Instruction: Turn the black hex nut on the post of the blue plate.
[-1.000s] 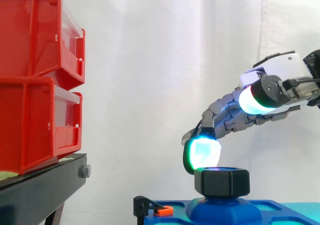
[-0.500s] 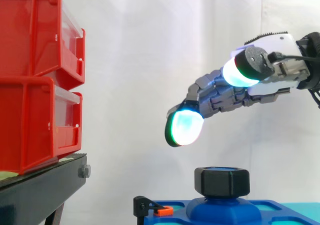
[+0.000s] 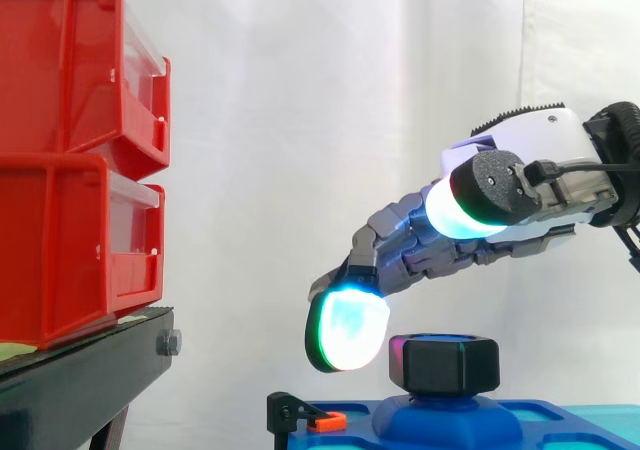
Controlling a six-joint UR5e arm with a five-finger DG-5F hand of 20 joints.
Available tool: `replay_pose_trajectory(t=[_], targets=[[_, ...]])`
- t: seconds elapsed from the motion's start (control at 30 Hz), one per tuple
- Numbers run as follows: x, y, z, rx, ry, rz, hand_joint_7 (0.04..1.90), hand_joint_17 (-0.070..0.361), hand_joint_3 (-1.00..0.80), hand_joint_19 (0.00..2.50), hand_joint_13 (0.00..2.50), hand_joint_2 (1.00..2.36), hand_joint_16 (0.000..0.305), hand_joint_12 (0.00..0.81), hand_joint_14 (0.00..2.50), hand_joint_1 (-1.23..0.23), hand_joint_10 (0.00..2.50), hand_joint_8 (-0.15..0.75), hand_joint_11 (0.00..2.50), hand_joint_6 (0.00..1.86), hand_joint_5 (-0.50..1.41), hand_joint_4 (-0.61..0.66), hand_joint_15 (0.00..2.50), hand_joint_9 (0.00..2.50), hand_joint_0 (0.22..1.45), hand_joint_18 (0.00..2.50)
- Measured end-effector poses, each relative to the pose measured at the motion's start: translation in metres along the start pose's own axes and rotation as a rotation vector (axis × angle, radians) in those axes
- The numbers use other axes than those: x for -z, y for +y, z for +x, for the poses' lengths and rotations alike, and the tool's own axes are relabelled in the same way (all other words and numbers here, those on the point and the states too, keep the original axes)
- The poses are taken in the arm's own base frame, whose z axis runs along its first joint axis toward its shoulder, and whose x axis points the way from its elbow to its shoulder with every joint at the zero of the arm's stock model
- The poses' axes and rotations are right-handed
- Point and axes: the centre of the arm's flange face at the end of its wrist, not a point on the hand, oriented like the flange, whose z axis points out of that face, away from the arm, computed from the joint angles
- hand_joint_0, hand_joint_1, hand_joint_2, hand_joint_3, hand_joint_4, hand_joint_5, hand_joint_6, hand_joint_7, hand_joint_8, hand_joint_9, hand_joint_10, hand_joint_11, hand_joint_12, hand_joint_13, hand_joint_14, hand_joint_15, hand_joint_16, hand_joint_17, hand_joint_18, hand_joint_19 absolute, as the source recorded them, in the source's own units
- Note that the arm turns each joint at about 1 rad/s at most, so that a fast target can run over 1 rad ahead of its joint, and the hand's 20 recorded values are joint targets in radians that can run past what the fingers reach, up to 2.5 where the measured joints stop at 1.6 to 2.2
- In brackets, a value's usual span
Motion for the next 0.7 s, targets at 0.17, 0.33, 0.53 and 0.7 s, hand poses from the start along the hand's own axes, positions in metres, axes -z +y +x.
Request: replay_pose_trajectory(t=[0.17, 0.33, 0.53, 0.7], targets=[[0.0006, 0.0033, 0.0036, -0.004, 0.020, 0.003, 0.80, 0.120, -0.50, 0.23, 0.00, 1.00, 0.053, 0.322, 0.00, -0.23, 0.00, 0.203, 0.00, 0.50, -0.21, 0.16, 0.04, 0.22, 0.46, 0.00], [0.0006, 0.0048, 0.0050, -0.008, 0.027, 0.004, 0.80, 0.120, -0.50, 0.23, 0.00, 1.00, 0.053, 0.322, 0.00, -0.23, 0.00, 0.203, 0.00, 0.50, -0.21, 0.15, 0.04, 0.22, 0.46, 0.00], [-0.0005, 0.0056, 0.0046, -0.013, 0.020, -0.001, 0.80, 0.119, -0.50, 0.23, 0.00, 1.00, 0.053, 0.322, 0.00, -0.23, 0.00, 0.204, 0.01, 0.50, -0.21, 0.16, 0.04, 0.22, 0.46, 0.00], [-0.0010, 0.0064, 0.0047, -0.012, 0.019, -0.006, 0.80, 0.119, -0.50, 0.23, 0.00, 1.00, 0.053, 0.321, 0.00, -0.23, 0.00, 0.203, 0.00, 0.50, -0.21, 0.15, 0.04, 0.22, 0.46, 0.00]])
